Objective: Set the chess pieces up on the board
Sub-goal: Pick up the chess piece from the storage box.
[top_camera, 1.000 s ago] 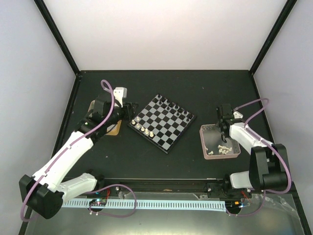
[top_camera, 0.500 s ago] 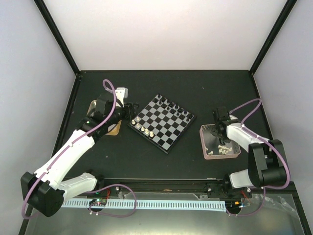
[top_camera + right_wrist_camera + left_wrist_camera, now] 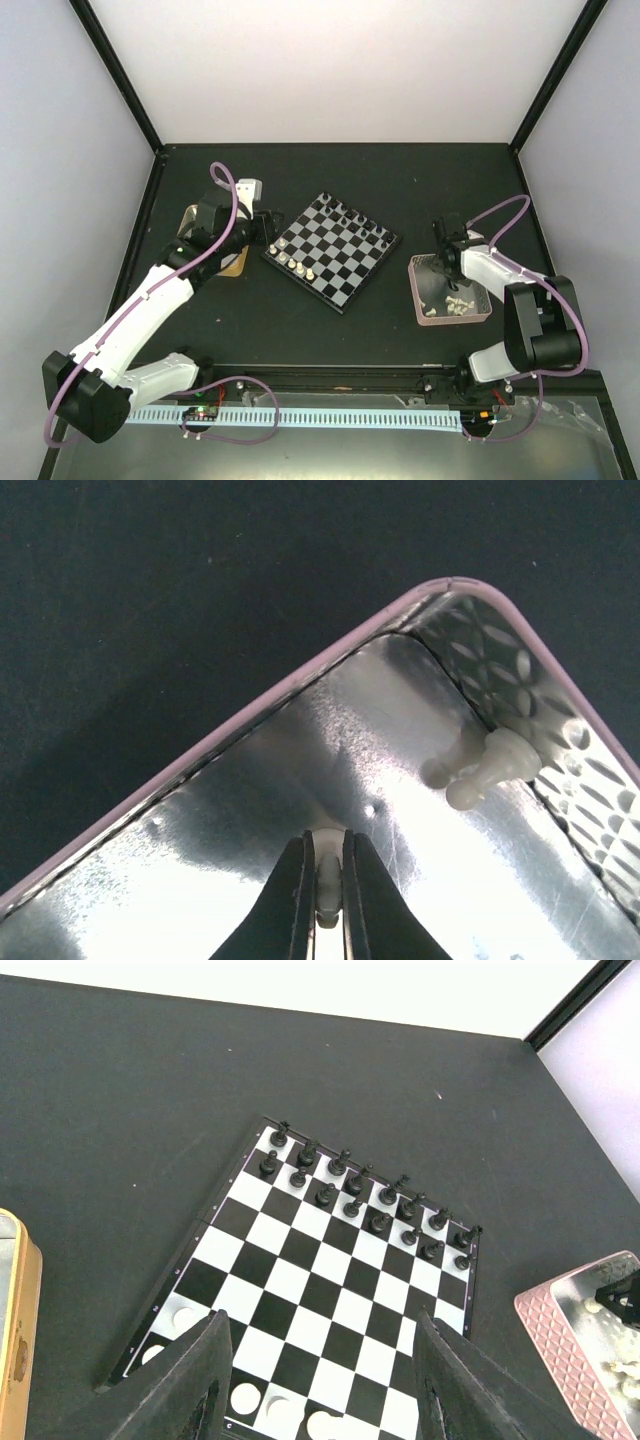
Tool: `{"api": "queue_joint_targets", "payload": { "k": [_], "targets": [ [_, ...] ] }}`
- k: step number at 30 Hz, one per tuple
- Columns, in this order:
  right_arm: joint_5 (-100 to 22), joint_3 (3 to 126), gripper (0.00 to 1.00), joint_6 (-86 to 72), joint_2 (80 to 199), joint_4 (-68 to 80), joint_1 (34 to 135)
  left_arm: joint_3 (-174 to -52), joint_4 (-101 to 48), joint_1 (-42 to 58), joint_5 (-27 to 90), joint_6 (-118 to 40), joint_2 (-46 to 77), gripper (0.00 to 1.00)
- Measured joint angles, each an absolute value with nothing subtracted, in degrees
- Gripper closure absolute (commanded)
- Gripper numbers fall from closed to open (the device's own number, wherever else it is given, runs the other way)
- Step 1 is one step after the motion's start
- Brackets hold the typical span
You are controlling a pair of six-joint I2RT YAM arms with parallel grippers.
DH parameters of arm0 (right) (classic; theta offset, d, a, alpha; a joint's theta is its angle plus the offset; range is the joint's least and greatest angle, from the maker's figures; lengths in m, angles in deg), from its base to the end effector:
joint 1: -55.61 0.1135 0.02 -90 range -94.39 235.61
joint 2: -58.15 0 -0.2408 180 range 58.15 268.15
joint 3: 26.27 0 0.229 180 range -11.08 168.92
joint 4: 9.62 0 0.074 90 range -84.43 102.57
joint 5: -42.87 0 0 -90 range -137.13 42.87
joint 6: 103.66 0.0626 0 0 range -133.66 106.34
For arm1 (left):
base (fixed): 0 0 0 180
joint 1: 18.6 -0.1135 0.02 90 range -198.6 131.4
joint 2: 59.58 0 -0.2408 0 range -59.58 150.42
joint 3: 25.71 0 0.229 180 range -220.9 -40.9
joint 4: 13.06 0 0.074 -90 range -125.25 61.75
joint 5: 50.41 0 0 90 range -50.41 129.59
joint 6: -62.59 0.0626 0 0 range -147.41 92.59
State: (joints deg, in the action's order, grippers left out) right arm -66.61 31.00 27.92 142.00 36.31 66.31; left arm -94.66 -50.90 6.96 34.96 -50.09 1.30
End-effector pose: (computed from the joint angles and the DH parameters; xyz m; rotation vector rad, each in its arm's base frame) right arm 0.2387 0.0239 0.1236 0.7908 2.5942 -0.2340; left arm 0.2215 -0.1115 0.2883 0.1041 2.1416 -0.5872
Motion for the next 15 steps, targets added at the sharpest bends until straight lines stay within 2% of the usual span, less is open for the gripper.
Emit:
{"api": "queue_joint_targets", "payload": {
  "k": [9, 15],
  "targets": [
    [-66.4, 31.2, 0.99, 27.1, 137.9, 37.9, 67.6, -94.7, -51.0, 7.0, 35.1, -50.1, 1.2, 0.48],
    [-66.7, 36.0, 0.99, 29.0, 130.0, 42.5, 79.4, -94.2, -51.3, 6.9, 36.7, -50.9, -2.3, 0.48]
  ]
}}
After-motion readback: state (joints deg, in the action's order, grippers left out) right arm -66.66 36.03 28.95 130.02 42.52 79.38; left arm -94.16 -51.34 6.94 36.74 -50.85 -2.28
